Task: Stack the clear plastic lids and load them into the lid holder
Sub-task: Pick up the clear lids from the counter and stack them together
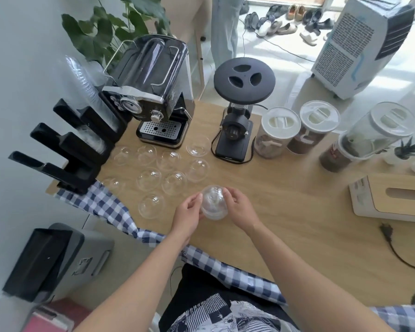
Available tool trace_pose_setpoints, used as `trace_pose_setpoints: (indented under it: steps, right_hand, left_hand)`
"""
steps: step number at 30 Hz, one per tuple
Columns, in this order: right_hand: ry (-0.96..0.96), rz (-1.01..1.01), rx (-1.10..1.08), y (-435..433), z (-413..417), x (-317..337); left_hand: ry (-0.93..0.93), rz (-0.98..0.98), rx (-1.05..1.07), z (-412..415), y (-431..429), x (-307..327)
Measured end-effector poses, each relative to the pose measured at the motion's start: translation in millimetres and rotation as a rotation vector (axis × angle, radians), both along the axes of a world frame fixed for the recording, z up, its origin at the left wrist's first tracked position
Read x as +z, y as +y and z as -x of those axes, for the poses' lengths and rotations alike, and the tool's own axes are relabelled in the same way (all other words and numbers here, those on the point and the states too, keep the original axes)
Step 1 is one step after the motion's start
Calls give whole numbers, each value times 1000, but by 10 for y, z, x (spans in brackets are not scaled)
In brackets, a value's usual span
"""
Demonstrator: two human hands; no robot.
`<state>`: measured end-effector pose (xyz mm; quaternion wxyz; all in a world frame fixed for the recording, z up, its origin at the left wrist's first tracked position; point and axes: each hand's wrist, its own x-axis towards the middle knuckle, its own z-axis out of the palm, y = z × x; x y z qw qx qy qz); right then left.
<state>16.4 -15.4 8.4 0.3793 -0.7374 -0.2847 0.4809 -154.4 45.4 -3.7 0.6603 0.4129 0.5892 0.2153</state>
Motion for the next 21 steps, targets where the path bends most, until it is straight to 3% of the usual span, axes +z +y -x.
trace_pose_setpoints:
  steps: [7,11,15,21]
  right_hand:
    - [-151,171,-15,534,6,109]
    - [-305,196,-30,808,-39,211]
    - [-480,239,173,1223,105,277]
    - [-699,461,514,1801,517,224]
  left_hand:
    - [61,-18,-252,125,608,103]
    - [196,-203,-460,417,888,144]
    - [366,-449,-593,905,1168,42]
    - [578,-615,-806,1512,1457,-203]
